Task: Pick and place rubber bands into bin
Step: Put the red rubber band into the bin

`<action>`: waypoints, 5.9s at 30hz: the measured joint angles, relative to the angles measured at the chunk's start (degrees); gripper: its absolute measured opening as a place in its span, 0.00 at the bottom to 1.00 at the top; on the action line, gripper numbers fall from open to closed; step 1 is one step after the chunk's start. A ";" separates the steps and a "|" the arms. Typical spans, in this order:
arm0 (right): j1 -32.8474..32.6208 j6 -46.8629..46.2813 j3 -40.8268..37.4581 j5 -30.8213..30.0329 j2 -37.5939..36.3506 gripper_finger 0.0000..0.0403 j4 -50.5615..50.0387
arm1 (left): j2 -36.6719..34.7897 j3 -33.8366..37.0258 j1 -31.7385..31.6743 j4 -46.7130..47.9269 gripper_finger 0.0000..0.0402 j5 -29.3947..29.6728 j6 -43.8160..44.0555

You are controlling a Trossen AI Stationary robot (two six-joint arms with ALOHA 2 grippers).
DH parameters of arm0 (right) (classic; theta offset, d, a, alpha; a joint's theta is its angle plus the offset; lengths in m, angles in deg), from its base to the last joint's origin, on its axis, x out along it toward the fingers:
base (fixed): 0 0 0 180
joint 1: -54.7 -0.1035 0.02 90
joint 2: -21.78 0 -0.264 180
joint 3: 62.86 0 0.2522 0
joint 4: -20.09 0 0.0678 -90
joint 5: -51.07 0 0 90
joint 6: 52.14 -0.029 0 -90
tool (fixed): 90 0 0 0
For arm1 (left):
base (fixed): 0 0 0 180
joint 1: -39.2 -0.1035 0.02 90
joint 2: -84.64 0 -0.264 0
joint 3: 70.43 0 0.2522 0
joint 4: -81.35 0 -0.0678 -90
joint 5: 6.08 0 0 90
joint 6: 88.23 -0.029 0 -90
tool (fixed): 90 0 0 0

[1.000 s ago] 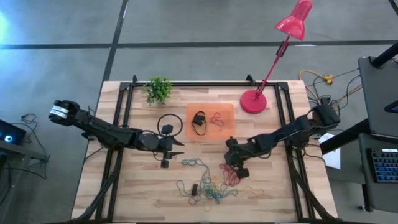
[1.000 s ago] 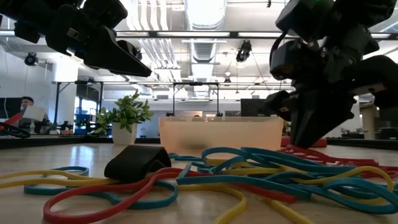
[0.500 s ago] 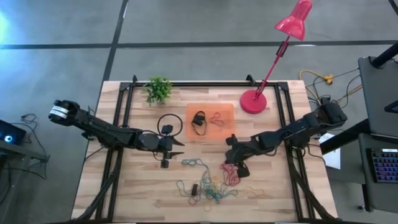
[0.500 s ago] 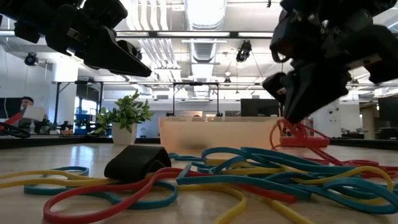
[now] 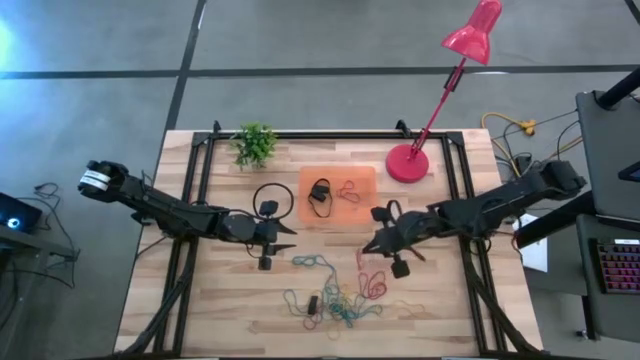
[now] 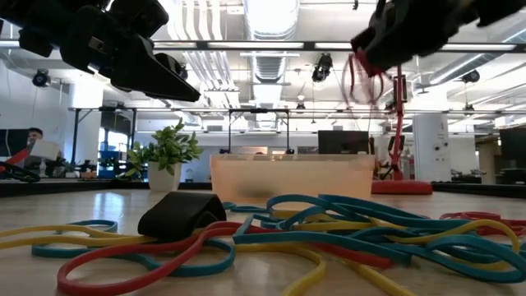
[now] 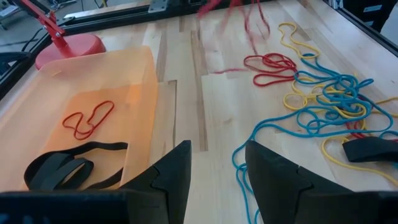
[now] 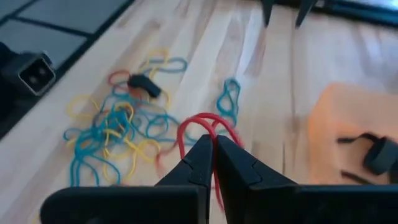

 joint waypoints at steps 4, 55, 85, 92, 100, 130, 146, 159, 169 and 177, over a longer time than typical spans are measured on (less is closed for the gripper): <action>-0.43 -0.14 0.02 -1.11 -1.66 0.02 -0.72 | 0.00 0.00 0.00 -0.02 0.34 0.00 0.00; -1.04 -13.02 -1.33 -2.48 21.36 0.32 -8.77 | 0.00 0.00 0.00 -0.88 0.34 -0.01 -0.02; -1.04 -10.36 -0.73 -2.65 18.22 0.02 -9.62 | 0.00 0.00 0.01 -0.87 0.34 -0.02 -0.01; -1.07 -8.71 0.23 -4.35 13.70 0.02 -9.62 | 0.00 0.00 0.02 -0.83 0.34 0.00 -0.02; -1.17 -5.42 1.28 -8.23 6.41 0.02 -9.52 | 0.00 0.00 0.02 -0.83 0.34 -0.02 -0.02; 4.00 20.36 13.22 -22.39 -1.14 0.02 -9.44 | 0.00 0.00 0.02 -0.89 0.34 -0.02 -0.02; 22.31 18.19 8.95 -20.23 -1.14 0.02 -7.14 | 0.00 0.00 0.00 -0.89 0.34 -0.02 -0.02; 31.13 14.48 3.82 -13.73 -1.11 0.02 -2.21 | -0.01 0.00 0.01 -0.89 0.34 -0.04 -0.01; 34.04 10.66 2.20 -3.80 -1.07 0.15 -1.76 | -0.01 0.00 0.02 -0.90 0.34 -0.04 0.00; 33.99 10.65 1.95 -3.72 -1.07 0.32 -1.75 | 0.00 0.00 0.00 -0.92 0.34 -0.04 0.00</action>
